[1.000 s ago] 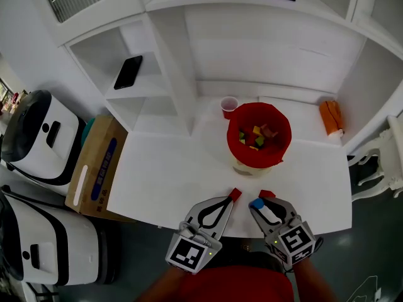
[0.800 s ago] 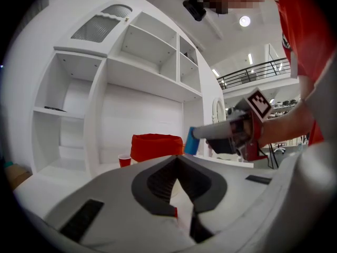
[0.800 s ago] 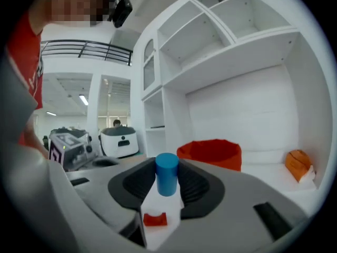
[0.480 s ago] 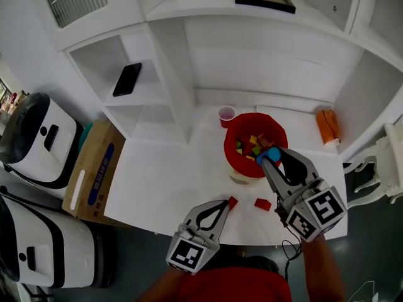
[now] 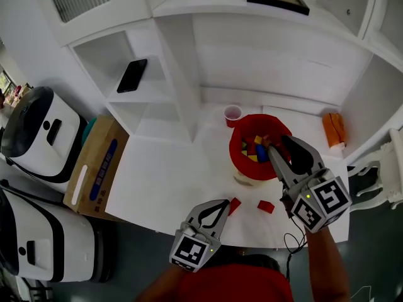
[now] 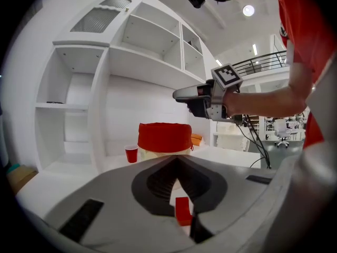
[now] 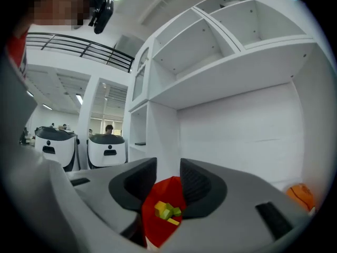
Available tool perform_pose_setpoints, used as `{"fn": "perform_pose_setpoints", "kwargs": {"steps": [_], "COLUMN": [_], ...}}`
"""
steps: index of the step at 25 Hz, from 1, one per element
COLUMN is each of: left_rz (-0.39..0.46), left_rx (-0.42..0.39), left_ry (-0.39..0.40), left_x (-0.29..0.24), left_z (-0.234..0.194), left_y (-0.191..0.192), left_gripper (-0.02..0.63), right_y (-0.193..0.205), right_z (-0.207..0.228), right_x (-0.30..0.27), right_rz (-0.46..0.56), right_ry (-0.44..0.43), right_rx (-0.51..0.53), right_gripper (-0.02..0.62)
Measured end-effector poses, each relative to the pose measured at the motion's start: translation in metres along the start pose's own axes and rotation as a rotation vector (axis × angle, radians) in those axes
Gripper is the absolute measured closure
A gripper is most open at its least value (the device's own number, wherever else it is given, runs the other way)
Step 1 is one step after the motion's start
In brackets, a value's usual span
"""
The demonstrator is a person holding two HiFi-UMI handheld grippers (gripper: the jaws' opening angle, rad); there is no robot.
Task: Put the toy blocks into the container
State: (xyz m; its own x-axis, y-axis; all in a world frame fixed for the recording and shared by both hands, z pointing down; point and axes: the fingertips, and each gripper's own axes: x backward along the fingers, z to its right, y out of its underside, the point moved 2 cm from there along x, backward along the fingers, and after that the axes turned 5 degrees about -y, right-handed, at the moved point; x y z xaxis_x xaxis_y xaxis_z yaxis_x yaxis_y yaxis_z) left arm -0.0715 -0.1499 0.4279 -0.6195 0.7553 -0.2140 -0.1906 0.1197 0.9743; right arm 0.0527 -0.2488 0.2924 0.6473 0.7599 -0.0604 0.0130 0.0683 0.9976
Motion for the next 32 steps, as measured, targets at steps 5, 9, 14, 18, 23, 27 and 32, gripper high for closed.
{"fn": "perform_pose_setpoints", "kwargs": {"steps": [5,9,14,18,23,27,32], "left_rz": [-0.084,-0.180,-0.293,-0.380,-0.489,-0.542,-0.535], "left_rx": [-0.004,-0.012,-0.012,-0.019,-0.054,-0.076,-0.067], "left_ry": [0.038,0.055,0.054,0.048,0.068,0.074,0.068], "left_x": [-0.004,-0.008,-0.016,-0.025,-0.033,-0.038,-0.040], "left_z": [0.010,0.019,0.022,0.021,0.025,0.026,0.024], "left_y": [0.022,0.046,0.073,0.092,0.112,0.124,0.127], "left_gripper": [0.535,0.464,0.412,0.400,0.399,0.399,0.436], "right_y": [-0.002,0.005,0.014,0.019,0.023,0.026,0.028], "right_z": [-0.017,-0.026,-0.035,-0.037,-0.037,-0.037,-0.036], "right_x": [0.030,0.050,0.066,0.076,0.087,0.094,0.100], "right_rz": [0.053,0.056,0.043,0.038,0.034,0.032,0.029], "right_ry": [0.009,0.008,0.009,0.016,0.032,0.040,0.050], "right_rx": [0.009,-0.011,-0.017,-0.026,-0.034,-0.038,-0.045], "right_gripper": [0.601,0.601,0.601,0.601,0.601,0.601,0.601]}}
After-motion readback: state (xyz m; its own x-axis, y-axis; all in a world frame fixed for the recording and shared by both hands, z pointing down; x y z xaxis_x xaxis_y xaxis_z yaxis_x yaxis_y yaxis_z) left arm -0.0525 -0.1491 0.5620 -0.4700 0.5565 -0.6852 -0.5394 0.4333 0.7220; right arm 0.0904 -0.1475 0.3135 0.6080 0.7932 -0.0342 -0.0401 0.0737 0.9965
